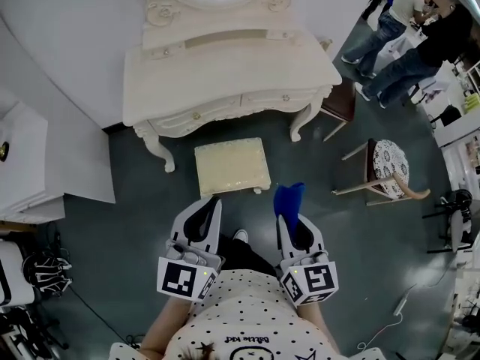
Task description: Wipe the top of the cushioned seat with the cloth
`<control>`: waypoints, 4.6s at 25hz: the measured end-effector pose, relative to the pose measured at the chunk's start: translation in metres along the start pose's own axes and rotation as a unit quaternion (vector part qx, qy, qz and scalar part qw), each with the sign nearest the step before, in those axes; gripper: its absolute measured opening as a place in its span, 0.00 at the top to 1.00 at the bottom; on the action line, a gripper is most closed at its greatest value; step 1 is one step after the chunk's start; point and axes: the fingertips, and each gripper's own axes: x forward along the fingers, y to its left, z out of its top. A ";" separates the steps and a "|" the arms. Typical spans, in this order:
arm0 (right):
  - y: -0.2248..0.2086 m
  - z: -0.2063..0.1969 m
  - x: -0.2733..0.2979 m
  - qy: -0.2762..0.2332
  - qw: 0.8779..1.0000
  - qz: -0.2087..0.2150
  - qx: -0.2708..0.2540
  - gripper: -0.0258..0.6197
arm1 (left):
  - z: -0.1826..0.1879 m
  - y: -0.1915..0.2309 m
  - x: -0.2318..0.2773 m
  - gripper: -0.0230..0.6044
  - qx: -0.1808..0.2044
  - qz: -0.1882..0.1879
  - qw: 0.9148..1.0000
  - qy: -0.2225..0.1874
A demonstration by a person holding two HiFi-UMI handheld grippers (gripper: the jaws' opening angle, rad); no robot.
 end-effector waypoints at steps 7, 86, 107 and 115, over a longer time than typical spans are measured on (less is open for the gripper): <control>-0.017 0.004 0.023 0.006 1.000 0.003 0.011 0.87 | -0.003 0.021 0.010 0.97 0.004 0.035 0.999 0.009; -0.196 -0.284 0.443 0.242 0.968 -0.045 -0.045 0.87 | -0.325 0.164 0.194 0.97 -0.150 0.098 0.950 0.254; -0.245 -0.361 0.477 0.317 0.942 -0.083 -0.067 0.87 | -0.381 0.177 0.173 0.97 -0.182 0.127 0.946 0.235; -0.246 -0.380 0.480 0.331 0.937 -0.087 -0.062 0.87 | -0.378 0.183 0.169 0.97 -0.181 0.125 0.948 0.228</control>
